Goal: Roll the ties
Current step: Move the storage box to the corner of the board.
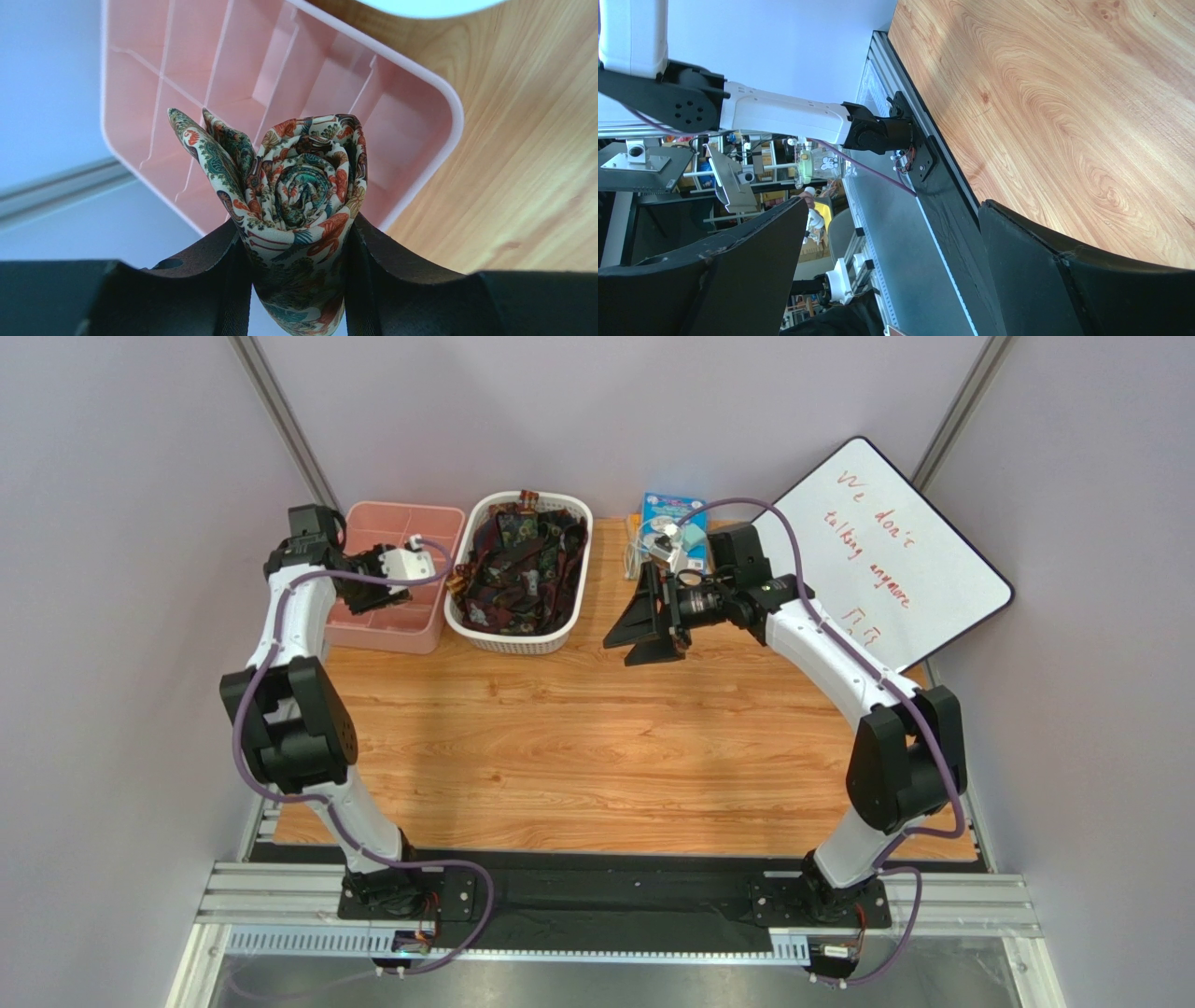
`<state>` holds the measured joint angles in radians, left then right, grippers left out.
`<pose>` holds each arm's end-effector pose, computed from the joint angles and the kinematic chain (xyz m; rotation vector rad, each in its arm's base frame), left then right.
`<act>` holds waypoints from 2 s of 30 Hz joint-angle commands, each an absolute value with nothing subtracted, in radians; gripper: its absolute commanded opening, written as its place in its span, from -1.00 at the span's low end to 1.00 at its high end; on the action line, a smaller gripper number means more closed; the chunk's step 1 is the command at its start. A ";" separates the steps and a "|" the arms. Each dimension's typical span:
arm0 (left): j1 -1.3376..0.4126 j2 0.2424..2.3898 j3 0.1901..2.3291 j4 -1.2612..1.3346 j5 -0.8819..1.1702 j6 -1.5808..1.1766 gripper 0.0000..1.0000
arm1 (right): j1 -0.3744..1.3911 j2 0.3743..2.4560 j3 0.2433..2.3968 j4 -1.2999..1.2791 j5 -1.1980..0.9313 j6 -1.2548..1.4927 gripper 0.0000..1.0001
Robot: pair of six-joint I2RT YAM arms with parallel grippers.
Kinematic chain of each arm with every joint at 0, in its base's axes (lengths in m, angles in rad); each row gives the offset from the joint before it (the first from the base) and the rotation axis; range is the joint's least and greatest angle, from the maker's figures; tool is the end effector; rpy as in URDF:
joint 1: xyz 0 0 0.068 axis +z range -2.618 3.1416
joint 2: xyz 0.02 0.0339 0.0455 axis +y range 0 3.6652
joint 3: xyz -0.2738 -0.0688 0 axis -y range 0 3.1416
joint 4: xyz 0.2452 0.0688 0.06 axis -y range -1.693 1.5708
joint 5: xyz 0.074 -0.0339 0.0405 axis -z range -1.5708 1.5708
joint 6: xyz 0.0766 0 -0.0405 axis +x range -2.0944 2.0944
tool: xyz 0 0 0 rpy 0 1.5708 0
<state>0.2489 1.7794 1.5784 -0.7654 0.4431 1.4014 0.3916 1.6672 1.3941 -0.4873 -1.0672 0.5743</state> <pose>0.4058 0.0692 0.2734 1.4558 1.9296 0.1837 0.3248 0.2067 0.3012 -0.3805 2.4065 1.7061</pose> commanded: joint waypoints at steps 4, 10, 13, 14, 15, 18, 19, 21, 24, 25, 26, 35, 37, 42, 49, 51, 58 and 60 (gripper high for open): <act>0.255 1.873 1.595 -0.713 0.508 1.672 -1.00 | 0.379 1.663 1.382 -0.495 -1.091 0.564 1.00; 0.255 1.858 1.517 -0.802 0.485 1.796 -1.00 | 0.367 1.660 1.370 -0.495 -1.091 0.565 1.00; 0.256 1.844 1.488 -0.859 0.483 1.833 -1.00 | 0.365 1.663 1.373 -0.497 -1.092 0.566 1.00; 0.255 1.835 1.482 -0.870 0.486 1.838 -1.00 | 0.364 1.667 1.374 -0.495 -1.092 0.566 1.00; 0.255 1.829 1.471 -0.893 0.489 1.850 -1.00 | 0.364 1.669 1.374 -0.497 -1.094 0.566 1.00; 0.255 1.806 1.442 -0.914 0.480 1.861 -1.00 | 0.364 1.670 1.371 -0.500 -1.095 0.566 1.00; 0.255 1.786 1.431 -0.914 0.477 1.862 -1.00 | 0.364 1.669 1.368 -0.500 -1.095 0.566 1.00; 0.255 1.769 1.413 -0.911 0.465 1.835 -1.00 | 0.364 1.669 1.368 -0.500 -1.095 0.566 1.00; 0.253 1.753 1.420 -0.968 0.471 1.806 -1.00 | 0.364 1.677 1.368 -0.499 -1.095 0.566 1.00; 0.247 1.744 1.414 -0.976 0.457 1.771 -1.00 | 0.364 1.680 1.370 -0.500 -1.097 0.568 1.00; 0.241 1.741 1.408 -0.976 0.448 1.744 -1.00 | 0.364 1.681 1.373 -0.500 -1.097 0.568 1.00; 0.163 1.717 1.348 -1.043 0.413 1.597 -1.00 | 0.364 1.687 1.378 -0.499 -1.097 0.571 1.00; 0.170 1.741 1.394 -1.049 0.387 1.557 -1.00 | 0.364 1.687 1.373 -0.500 -1.098 0.568 1.00; 0.218 1.876 1.735 -1.242 0.500 1.318 -1.00 | 0.364 1.684 1.377 -0.517 -1.094 0.552 1.00; 0.267 1.939 1.926 -1.327 0.618 0.850 -1.00 | 0.364 1.692 1.381 -0.523 -1.091 0.548 1.00; 0.288 1.966 1.942 -1.330 0.615 0.664 -1.00 | 0.364 1.697 1.382 -0.526 -1.091 0.543 1.00; 0.371 1.850 1.769 -1.108 0.537 0.007 -1.00 | 0.364 1.704 1.390 -0.545 -1.097 0.534 1.00; 0.393 1.787 1.721 -0.975 0.534 -0.121 -1.00 | 0.364 1.707 1.391 -0.543 -1.100 0.531 1.00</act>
<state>0.3473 1.9236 1.7962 -1.1805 0.5529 0.3332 0.3653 1.6981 1.3712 -0.5385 -1.0763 0.5491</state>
